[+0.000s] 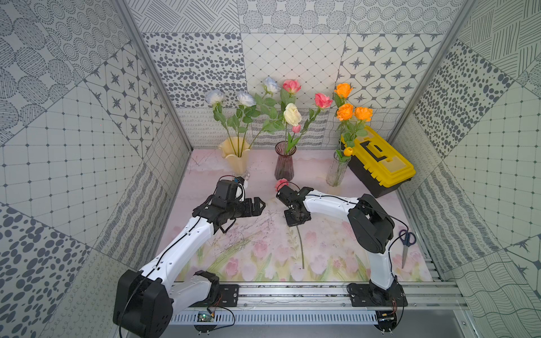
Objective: Arrange the flowers in different vases according to their variety
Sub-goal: Pick up the flower at the center of the board.
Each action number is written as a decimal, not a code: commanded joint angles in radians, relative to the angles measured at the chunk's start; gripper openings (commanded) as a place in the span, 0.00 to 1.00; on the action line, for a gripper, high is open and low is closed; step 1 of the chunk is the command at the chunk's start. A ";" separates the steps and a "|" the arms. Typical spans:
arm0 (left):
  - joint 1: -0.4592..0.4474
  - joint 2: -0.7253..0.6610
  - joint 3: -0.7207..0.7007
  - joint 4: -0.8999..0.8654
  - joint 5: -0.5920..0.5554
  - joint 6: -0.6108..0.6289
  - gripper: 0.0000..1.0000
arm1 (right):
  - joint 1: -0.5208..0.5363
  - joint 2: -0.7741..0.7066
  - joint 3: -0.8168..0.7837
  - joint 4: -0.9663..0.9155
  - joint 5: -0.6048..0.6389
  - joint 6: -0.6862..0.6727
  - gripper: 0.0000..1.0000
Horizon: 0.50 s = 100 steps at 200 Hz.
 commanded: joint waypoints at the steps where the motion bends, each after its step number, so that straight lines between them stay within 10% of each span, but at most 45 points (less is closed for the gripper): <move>1: 0.006 0.002 0.006 -0.006 0.002 0.022 0.98 | 0.006 -0.005 -0.001 -0.019 0.030 0.016 0.00; 100: 0.006 -0.010 0.002 0.000 0.004 0.022 0.98 | 0.011 -0.427 -0.101 0.147 0.249 0.063 0.00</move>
